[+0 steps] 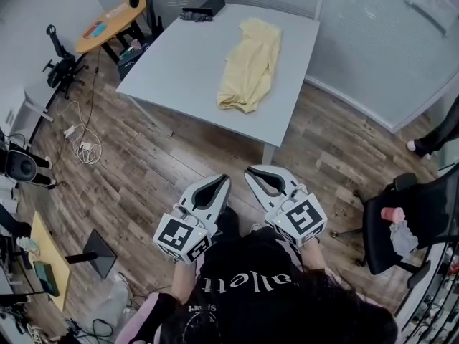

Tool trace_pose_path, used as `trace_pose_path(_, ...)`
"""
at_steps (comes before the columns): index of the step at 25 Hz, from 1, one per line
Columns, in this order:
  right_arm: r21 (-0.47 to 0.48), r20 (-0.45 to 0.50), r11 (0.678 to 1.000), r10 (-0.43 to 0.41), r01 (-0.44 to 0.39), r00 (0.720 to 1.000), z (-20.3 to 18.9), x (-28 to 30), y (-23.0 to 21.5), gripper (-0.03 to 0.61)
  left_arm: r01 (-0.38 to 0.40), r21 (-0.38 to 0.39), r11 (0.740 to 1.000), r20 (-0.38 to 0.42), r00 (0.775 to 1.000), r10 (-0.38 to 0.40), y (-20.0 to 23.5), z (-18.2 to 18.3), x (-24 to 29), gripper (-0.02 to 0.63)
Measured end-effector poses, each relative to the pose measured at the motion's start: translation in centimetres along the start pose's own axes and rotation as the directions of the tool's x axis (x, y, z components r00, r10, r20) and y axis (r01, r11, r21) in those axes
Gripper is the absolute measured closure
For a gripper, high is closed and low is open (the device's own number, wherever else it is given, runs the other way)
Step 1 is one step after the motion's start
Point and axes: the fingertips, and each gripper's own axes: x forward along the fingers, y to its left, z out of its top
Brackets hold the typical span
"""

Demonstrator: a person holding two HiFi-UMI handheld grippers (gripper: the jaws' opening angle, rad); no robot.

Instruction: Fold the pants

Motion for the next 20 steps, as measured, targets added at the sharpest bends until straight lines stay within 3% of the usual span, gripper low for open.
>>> trace_pose_path(9, 0.013, -0.020, 1.000, -0.007, 0.008, 1.000, -0.5, 3.3, -1.6, 0.548, 0.005, -0.012, 1.000, -0.006, 1.000, -0.005, 3.4, 0.1, 1.0, 0.581)
trace_pose_path(20, 0.023, -0.069, 0.997, -0.078, 0.080, 0.995, 0.0, 12.7, -5.7, 0.548, 0.076, 0.012, 0.997, -0.025, 0.997, -0.076, 13.7, 1.8, 4.4, 0.581)
